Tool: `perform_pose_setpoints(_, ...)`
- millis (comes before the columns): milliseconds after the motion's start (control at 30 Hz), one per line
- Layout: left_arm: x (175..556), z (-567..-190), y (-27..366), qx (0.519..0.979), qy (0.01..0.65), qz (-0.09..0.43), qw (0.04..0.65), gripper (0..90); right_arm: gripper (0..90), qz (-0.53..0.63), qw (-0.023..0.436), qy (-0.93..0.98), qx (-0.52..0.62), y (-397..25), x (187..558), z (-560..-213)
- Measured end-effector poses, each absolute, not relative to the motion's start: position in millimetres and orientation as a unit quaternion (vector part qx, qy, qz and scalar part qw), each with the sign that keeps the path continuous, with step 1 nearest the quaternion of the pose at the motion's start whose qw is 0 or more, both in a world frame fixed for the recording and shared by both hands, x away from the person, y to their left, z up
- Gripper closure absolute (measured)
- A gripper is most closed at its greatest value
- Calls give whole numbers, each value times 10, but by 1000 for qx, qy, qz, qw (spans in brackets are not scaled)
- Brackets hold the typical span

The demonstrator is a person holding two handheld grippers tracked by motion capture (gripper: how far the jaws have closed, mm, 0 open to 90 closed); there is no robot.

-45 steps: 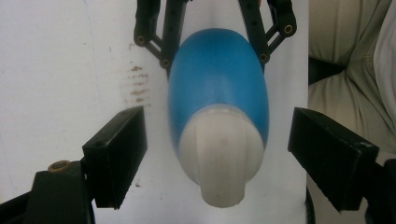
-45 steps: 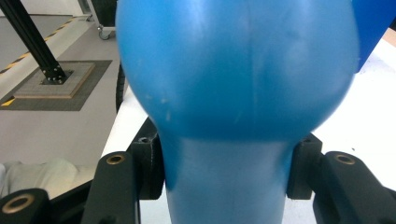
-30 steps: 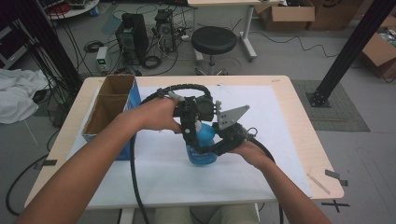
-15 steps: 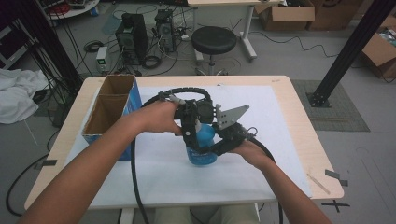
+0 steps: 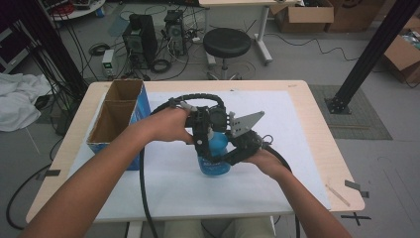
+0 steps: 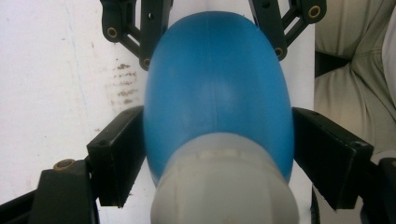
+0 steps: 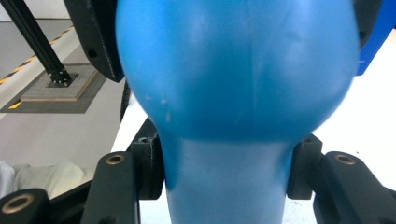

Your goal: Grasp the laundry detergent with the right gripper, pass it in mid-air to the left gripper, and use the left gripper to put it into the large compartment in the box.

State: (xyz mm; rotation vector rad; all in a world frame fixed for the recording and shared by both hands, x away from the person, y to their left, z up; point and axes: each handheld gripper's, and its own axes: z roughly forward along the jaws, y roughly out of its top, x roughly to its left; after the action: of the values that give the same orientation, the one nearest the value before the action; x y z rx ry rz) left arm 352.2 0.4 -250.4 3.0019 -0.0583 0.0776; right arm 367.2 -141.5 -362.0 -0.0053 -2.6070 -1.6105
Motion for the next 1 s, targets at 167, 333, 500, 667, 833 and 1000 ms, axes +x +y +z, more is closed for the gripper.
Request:
perform_pose_setpoints(167, 3518, -2499, 10, 997, -20, 27, 71, 254, 445, -525, 38, -850, -1, -1408, 3675, -3620)
perform_pose_setpoints(333, 3518, -2496, 8, 997, -20, 27, 72, 259, 445, -526, 37, -850, 0, -1408, 3674, -3617)
perform_pose_setpoints(500, 3515, -2497, 8, 997, -20, 27, 73, 266, 445, -526, 37, -849, -1, -1409, 3672, -3616)
perform_pose_setpoints(667, 3515, -2490, 18, 997, -21, 28, 75, 279, 445, -525, 35, -851, 0, -1408, 3675, -3619)
perform_pose_setpoints(833, 3516, -2488, 26, 997, -22, 28, 75, 295, 445, -525, 35, -850, 0, -1398, 3675, -3622)
perform_pose_setpoints(1000, 3515, -2488, 32, 996, -21, 28, 76, 302, 445, -526, 37, -850, -1, -1396, 3673, -3622)
